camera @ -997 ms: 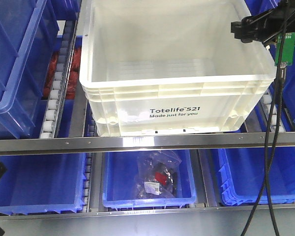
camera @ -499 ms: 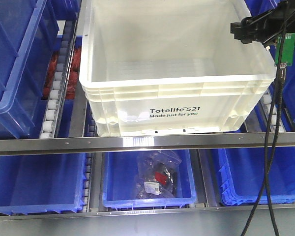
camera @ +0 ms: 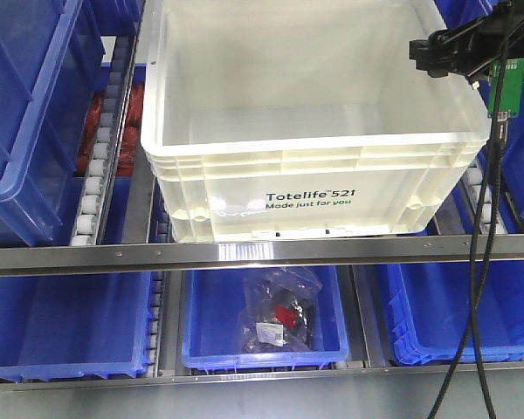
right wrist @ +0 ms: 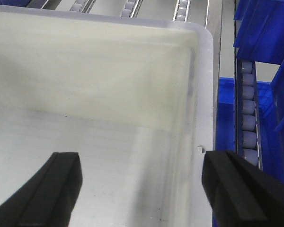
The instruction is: Place moving items into box and shelve
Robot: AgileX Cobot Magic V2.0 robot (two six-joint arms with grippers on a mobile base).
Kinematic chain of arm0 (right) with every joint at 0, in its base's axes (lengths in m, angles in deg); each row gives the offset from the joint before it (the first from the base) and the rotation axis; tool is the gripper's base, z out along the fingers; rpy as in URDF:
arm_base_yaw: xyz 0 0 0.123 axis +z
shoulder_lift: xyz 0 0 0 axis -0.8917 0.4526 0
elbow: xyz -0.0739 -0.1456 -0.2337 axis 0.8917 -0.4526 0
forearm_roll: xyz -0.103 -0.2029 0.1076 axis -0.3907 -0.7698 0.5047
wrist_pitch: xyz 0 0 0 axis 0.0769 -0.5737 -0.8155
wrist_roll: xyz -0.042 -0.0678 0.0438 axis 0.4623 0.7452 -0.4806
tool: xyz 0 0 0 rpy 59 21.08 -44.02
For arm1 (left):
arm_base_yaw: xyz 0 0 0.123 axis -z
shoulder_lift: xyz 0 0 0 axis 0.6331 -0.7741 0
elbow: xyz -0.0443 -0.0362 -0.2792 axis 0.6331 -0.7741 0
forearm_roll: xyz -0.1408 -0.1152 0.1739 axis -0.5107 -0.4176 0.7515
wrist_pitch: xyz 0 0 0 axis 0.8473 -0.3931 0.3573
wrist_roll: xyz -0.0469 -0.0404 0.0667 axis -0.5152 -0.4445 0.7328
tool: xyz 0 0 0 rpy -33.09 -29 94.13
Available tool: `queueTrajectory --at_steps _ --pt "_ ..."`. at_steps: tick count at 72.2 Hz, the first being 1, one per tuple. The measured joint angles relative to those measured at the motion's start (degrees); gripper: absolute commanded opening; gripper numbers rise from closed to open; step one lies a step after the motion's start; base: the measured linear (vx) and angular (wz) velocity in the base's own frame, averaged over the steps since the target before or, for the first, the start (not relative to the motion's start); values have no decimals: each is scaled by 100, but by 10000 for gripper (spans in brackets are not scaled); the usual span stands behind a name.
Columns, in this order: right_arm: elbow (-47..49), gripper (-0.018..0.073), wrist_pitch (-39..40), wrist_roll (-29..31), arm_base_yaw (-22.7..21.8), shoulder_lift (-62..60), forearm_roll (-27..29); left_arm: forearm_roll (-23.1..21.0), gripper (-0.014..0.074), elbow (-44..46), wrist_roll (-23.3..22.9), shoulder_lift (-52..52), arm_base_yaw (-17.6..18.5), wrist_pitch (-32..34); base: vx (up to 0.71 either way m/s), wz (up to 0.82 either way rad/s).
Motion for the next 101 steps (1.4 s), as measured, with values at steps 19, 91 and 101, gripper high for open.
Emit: queueTrajectory --at_steps 19,91,101 --pt "0 571 0 0 0 0 0 0 -7 0 0 0 0 0 0 0" --pt "-1508 497 -489 -1411 -199 -2439 -1467 0 -7 0 0 0 0 -9 0 0" --pt "-2305 407 -189 -1620 -463 -3629 -1740 0 -7 0 0 0 0 -14 0 0"
